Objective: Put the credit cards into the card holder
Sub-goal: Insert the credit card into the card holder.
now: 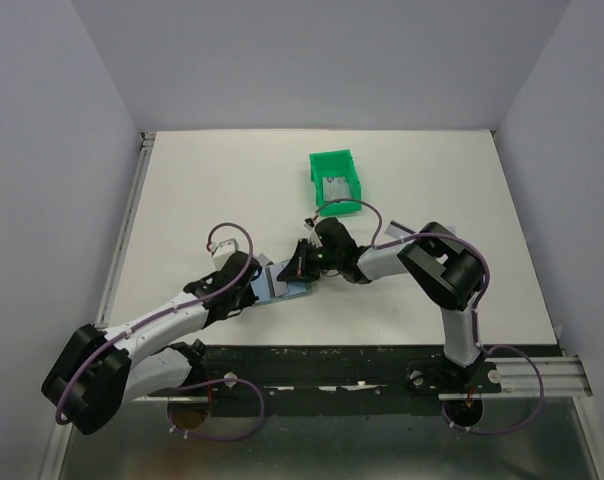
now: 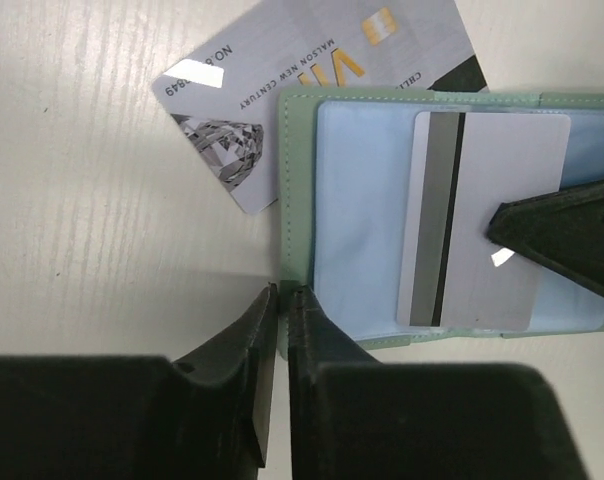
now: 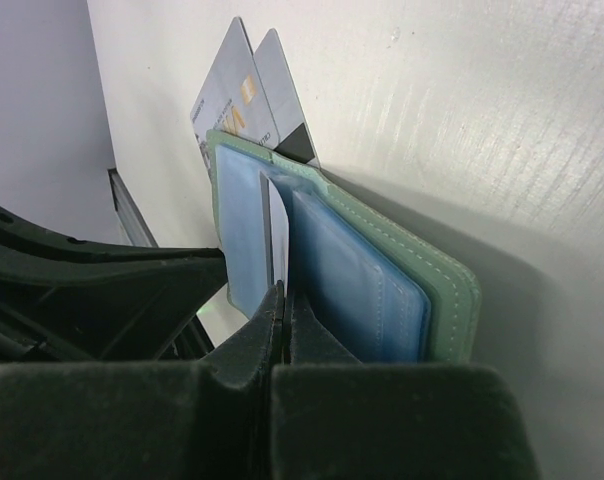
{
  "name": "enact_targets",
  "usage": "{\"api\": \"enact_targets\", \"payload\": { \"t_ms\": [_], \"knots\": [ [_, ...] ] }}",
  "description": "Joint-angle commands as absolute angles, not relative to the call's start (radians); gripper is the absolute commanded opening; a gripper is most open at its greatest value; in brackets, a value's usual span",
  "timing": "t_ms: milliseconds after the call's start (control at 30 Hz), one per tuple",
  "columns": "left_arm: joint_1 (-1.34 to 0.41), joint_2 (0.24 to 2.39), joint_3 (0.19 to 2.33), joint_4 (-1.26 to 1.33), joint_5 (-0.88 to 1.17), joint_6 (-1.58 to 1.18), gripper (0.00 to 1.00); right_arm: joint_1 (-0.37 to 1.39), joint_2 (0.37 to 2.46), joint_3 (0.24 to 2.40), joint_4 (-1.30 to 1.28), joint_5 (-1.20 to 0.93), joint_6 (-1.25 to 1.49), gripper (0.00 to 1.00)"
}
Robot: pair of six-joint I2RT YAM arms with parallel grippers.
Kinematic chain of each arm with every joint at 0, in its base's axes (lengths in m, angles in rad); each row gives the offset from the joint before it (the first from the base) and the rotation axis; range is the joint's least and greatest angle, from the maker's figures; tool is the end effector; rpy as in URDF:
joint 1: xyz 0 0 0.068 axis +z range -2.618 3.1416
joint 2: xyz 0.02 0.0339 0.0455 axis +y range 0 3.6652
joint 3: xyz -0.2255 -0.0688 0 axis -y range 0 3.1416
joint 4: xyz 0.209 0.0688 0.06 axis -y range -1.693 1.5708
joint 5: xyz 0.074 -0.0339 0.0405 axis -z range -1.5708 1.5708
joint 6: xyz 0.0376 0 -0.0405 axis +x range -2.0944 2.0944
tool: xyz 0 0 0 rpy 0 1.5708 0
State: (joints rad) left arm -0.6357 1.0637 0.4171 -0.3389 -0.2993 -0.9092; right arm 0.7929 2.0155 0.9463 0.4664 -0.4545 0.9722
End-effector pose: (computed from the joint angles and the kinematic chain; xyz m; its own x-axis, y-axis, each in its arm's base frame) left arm 0.1467 -0.0945 0.1410 -0.7563 -0.3789 -0.5333 -0.2612 0.9223 -0.2849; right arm 0.2401 0.2673 0.1016 -0.9626 0.0805 -0.2585 -0.1750 0.5438 0.8208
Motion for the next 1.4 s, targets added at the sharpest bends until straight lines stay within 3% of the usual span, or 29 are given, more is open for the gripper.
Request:
{"api": "enact_targets", "payload": {
  "t_ms": [0,167,433,633,700,733,833,1167,1233,1367],
  "knots": [
    [-0.629,1.127,0.428,-0.291,-0.305,-0.868,0.14,0.801,2.045,0.96,0.362,-0.416,0.92,0.01],
    [-0.63,1.164,0.442,-0.278,-0.288,-0.861,0.02,0.818,2.06,0.992,0.345,-0.42,0.919,0.01],
    [-0.63,1.169,0.437,-0.265,-0.284,-0.854,0.0,0.854,2.105,1.055,0.322,-0.445,0.922,0.02],
    [-0.63,1.172,0.426,-0.256,-0.276,-0.862,0.0,0.862,2.057,1.058,0.24,-0.411,0.87,0.28],
    [-0.63,1.166,0.426,-0.256,-0.276,-0.861,0.0,0.864,2.016,1.063,0.172,-0.378,0.827,0.39],
    [-0.63,1.164,0.425,-0.259,-0.278,-0.861,0.0,0.862,1.999,1.071,0.128,-0.356,0.81,0.5],
    [-0.63,1.158,0.423,-0.261,-0.281,-0.862,0.0,0.862,1.954,1.107,0.013,-0.304,0.753,0.58],
    [-0.63,1.157,0.417,-0.261,-0.281,-0.861,0.0,0.862,1.904,1.144,-0.179,-0.176,0.695,0.6],
    [-0.629,1.155,0.416,-0.259,-0.281,-0.861,0.0,0.864,1.908,1.146,-0.179,-0.173,0.696,0.56],
    [-0.629,1.163,0.422,-0.255,-0.279,-0.853,0.0,0.862,1.939,1.172,-0.176,-0.195,0.698,0.4]
  ]
}}
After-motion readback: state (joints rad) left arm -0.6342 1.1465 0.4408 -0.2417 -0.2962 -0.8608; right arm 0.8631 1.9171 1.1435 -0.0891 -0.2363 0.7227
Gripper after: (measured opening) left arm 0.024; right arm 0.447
